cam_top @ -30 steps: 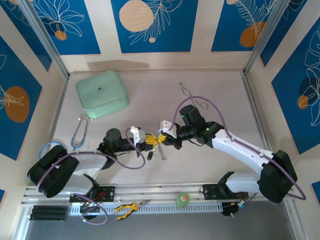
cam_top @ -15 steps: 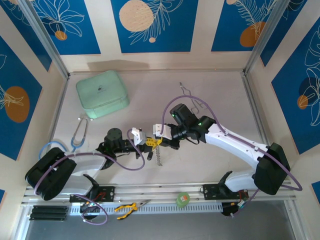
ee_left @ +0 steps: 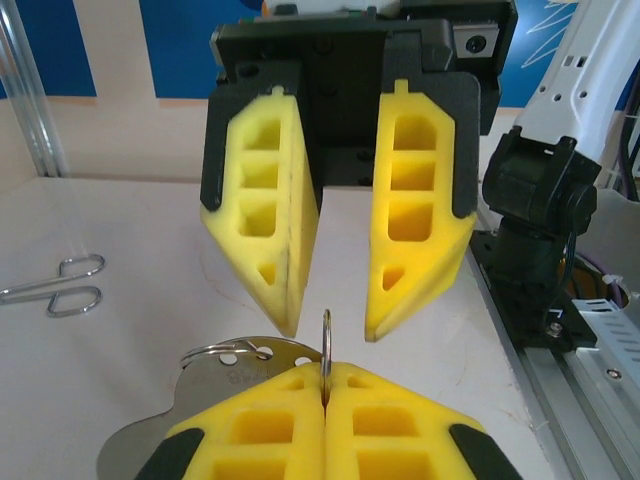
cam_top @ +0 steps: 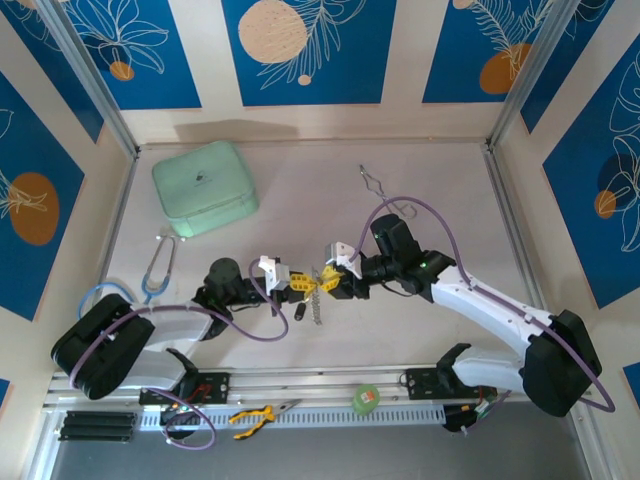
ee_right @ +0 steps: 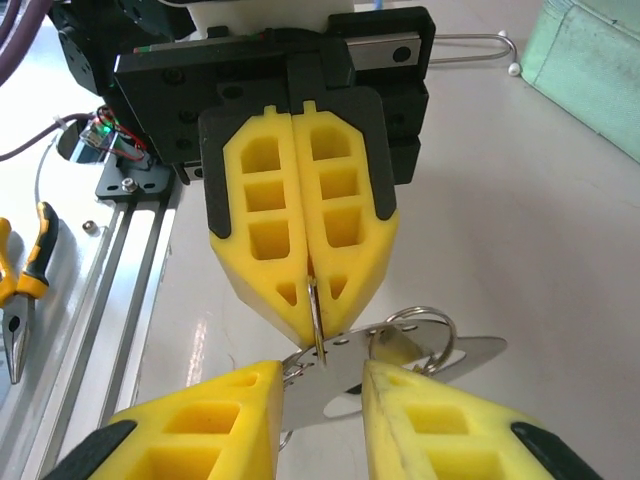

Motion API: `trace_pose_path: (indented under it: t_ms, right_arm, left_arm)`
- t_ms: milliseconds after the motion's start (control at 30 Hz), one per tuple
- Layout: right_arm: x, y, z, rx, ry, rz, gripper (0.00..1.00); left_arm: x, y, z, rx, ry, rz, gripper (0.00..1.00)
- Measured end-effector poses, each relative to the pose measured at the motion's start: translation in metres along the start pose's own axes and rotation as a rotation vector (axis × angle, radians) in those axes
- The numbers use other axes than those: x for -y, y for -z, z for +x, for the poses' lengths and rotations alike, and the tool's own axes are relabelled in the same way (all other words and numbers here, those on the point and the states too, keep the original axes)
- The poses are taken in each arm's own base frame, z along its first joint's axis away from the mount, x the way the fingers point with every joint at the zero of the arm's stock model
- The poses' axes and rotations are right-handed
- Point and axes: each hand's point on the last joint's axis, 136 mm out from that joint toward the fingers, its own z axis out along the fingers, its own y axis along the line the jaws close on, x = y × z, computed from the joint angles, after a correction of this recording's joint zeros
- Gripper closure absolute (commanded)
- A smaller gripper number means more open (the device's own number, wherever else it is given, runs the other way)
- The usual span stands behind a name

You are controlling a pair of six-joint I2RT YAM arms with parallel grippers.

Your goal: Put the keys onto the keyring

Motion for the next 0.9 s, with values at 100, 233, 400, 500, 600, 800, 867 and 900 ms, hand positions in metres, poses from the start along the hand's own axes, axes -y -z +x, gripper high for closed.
trace_pose_path:
  t_ms: [100, 233, 400, 500, 600, 800, 867, 900]
  right_arm:
    - [0.0012, -0.0016, -0.0031, 0.016, -0.002, -0.004, 0.78]
    - [0.0010, -0.0026, -0.0072, 0.034, 0.002, -0.013, 0.83]
    - [-0.0021, -0.0038, -0.0087, 0.042, -0.001, -0.031, 0.92]
    - [-0.0025, -0.0056, -0.0076, 0.040, -0.004, -0.040, 1.00]
    - [-0.0027, -0.0066, -0.0056, 0.035, -0.007, -0.045, 1.00]
    - [-0.0023, -0.0058, -0.0020, 0.005, -0.006, -0.036, 1.00]
    - [-0.0021, -0.0043, -0.0034, -0.005, -0.002, -0.035, 1.00]
    - [-0.0020, -0.0036, -0.0044, -0.008, 0.001, -0.036, 1.00]
  left_arm:
    - [0.0013, 0.0000, -0.0028, 0.011, -0.006, 0.007, 1.00]
    - [0.0026, -0.0003, -0.0028, 0.013, -0.005, 0.017, 1.00]
    - [0.0029, -0.0006, -0.0022, 0.013, -0.001, 0.020, 1.00]
    - [0.0027, -0.0004, -0.0008, 0.010, 0.011, 0.020, 1.00]
    - [0.0027, -0.0001, 0.0017, 0.005, 0.022, 0.017, 0.80]
    - [0.0011, 0.0017, 0.0028, -0.004, 0.027, -0.004, 0.74]
    - [0.0017, 0.0030, 0.0015, -0.009, 0.023, -0.008, 0.75]
    - [0.0019, 0.0037, 0.0012, -0.013, 0.019, -0.010, 0.76]
